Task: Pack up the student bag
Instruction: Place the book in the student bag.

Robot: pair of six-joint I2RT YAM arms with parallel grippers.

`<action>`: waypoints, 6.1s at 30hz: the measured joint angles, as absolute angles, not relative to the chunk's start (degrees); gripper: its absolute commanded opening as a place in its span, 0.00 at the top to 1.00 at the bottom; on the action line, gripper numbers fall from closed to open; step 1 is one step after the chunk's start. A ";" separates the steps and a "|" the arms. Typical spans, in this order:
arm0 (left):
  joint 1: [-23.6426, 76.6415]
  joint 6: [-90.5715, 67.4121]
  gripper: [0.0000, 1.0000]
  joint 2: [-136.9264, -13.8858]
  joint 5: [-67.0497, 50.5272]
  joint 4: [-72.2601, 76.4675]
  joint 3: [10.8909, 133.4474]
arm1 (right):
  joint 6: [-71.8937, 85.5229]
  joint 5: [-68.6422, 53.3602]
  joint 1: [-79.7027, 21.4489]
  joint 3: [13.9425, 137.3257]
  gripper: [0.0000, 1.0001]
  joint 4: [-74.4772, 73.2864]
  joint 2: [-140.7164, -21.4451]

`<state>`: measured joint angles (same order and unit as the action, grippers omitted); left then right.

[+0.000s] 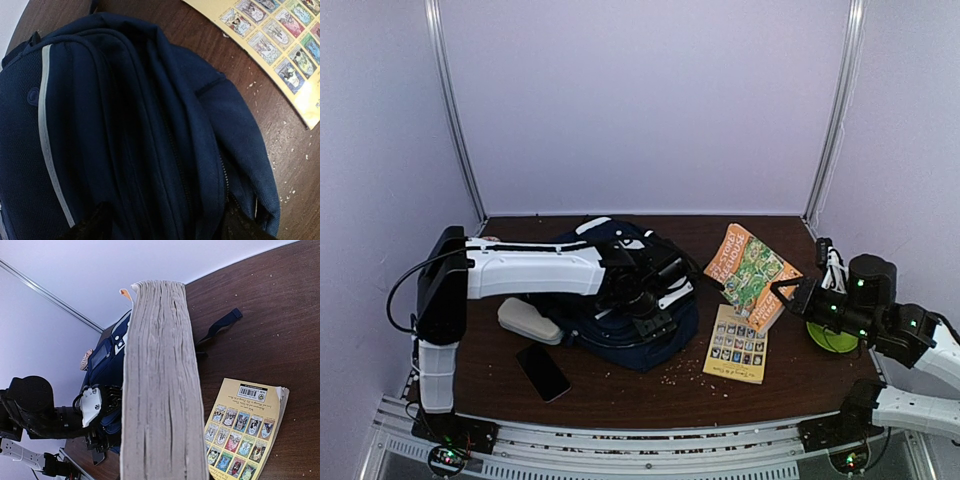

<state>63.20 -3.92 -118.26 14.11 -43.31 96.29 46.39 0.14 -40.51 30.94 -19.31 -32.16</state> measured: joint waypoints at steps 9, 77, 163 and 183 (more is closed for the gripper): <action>63.05 -3.90 0.76 -120.33 13.04 -43.88 97.10 | 46.46 -0.03 -40.47 31.68 1.00 -18.72 -33.54; 57.65 -18.63 1.00 -96.03 7.05 -28.80 90.65 | 88.51 -17.06 -45.95 43.05 1.00 31.68 -94.59; 57.36 -25.06 1.00 -87.22 -5.45 -20.56 78.08 | 69.43 -22.04 -44.45 48.14 1.00 25.15 -97.91; 57.36 -26.68 1.00 -87.05 -7.73 -18.04 77.28 | 76.20 -24.03 -44.75 51.13 1.00 42.35 -109.14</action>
<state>57.36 -26.68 -87.05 -7.73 -18.04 77.28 76.20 -24.03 -44.75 51.13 42.35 -109.14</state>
